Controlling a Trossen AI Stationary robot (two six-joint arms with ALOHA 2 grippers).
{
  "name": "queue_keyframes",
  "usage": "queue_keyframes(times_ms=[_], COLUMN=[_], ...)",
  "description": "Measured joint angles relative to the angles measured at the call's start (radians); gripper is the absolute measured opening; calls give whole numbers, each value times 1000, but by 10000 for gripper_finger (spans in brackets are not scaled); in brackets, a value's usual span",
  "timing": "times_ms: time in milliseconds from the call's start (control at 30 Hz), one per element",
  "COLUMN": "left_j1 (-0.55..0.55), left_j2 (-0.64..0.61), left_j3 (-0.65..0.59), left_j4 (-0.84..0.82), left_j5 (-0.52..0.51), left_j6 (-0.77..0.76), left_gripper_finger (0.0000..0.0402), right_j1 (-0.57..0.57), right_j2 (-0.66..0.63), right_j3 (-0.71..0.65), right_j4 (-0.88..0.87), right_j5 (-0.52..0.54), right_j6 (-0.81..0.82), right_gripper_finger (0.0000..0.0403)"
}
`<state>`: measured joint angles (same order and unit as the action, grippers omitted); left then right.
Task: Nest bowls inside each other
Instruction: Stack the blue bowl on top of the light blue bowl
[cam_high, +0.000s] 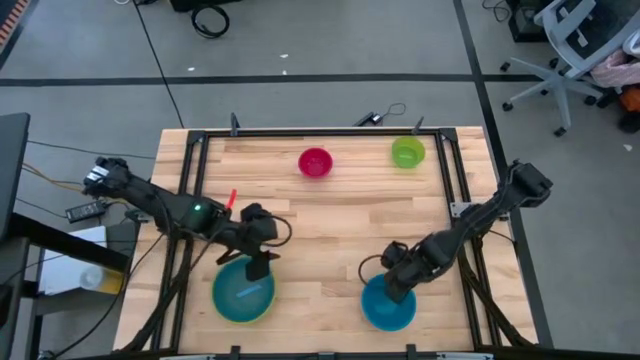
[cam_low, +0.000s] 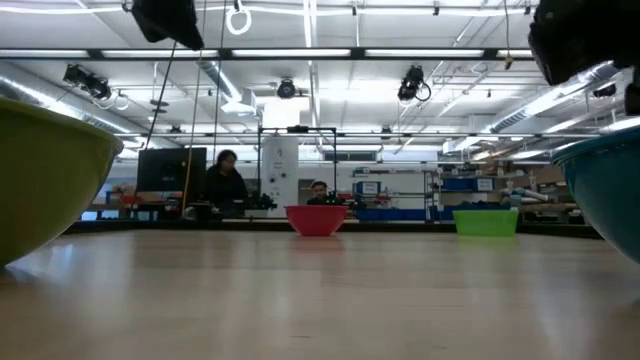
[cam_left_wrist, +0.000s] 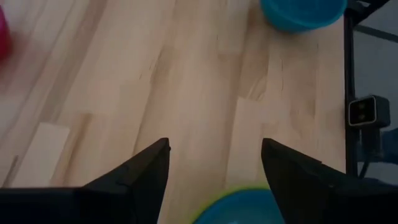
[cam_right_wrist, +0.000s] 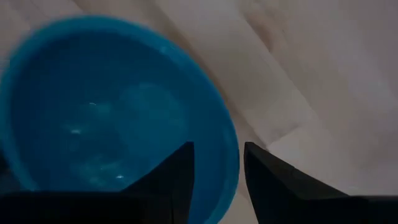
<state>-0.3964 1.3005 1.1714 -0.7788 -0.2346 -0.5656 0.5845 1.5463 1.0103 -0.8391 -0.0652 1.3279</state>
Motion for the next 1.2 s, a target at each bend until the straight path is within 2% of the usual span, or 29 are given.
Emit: queue_keyframes(times_ms=[167, 267, 333, 367, 567, 633, 700, 833, 1000, 1200], left_j1=[34, 54, 67, 75, 117, 138, 156, 213, 256, 286], left_j2=[29, 44, 56, 62, 100, 119, 133, 149, 153, 162], left_j3=[0, 0, 0, 0, 0, 0, 0, 0, 0, 0], left_j4=[58, 98, 126, 141, 311, 398, 444, 471, 475, 469], left_j5=[41, 64, 65, 66, 65, 63, 22, -72, -78, -75], left_j6=[9, -8, -50, -69, -49, -9, 36, 54, 92, 157], left_gripper_finger=[253, 253, 253, 253, 253, 253, 253, 254, 254, 254], right_j1=[12, 12, 9, 8, -51, -89, -132, -199, -251, -298], right_j2=[67, 73, 54, 38, -24, -22, -10, 0, 6, 5], right_j3=[0, 0, 0, 2, 76, 115, 146, 207, 248, 259], right_j4=[0, 24, 48, 60, -82, -161, -161, -129, -116, 1], right_j5=[0, 16, 50, 88, 425, 511, 570, 647, 723, 730], right_j6=[9, 8, 24, 39, 187, 190, 150, 22, -67, -222], right_gripper_finger=[133, 82, 32, 22, 23, 22, 22, 22, 22, 23])
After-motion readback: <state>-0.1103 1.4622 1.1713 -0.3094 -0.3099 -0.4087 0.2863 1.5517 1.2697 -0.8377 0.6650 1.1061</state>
